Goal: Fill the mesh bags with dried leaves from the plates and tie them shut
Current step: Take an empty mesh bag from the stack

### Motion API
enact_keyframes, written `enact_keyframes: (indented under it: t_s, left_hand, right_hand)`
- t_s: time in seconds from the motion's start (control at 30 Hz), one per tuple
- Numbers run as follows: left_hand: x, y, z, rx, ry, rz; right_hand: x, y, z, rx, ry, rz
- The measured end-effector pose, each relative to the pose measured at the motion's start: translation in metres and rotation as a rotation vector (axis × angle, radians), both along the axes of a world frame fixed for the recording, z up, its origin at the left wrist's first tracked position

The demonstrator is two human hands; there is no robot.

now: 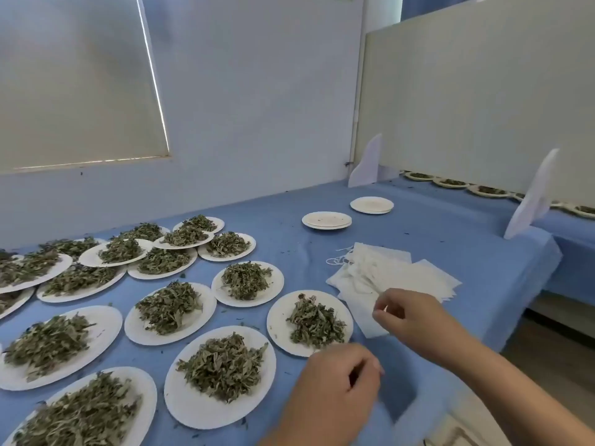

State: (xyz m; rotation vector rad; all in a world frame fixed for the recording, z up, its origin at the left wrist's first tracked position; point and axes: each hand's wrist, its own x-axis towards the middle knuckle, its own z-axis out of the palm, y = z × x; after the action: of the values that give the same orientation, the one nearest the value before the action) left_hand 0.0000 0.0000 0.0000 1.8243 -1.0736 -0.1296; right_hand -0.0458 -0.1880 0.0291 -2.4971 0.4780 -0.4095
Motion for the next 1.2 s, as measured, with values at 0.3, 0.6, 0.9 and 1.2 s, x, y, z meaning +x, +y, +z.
enact_keyframes:
  t_s: [0.3, 0.6, 0.9, 1.2]
  left_hand:
    - [0.026, -0.020, -0.039, 0.290, -0.246, 0.025]
    - [0.023, -0.019, -0.037, 0.325, -0.196, 0.048]
    - [0.021, -0.021, -0.039, 0.360, -0.258, 0.060]
    - [0.020, -0.018, -0.040, 0.329, -0.283, 0.064]
  right_hand:
    - [0.043, -0.017, -0.041, -0.423, 0.320, -0.240]
    - [0.049, -0.030, -0.042, -0.511, 0.329, -0.230]
    - [0.042, -0.031, -0.033, -0.365, 0.356, -0.072]
    - [0.034, -0.020, -0.049, -0.517, 0.159, -0.148]
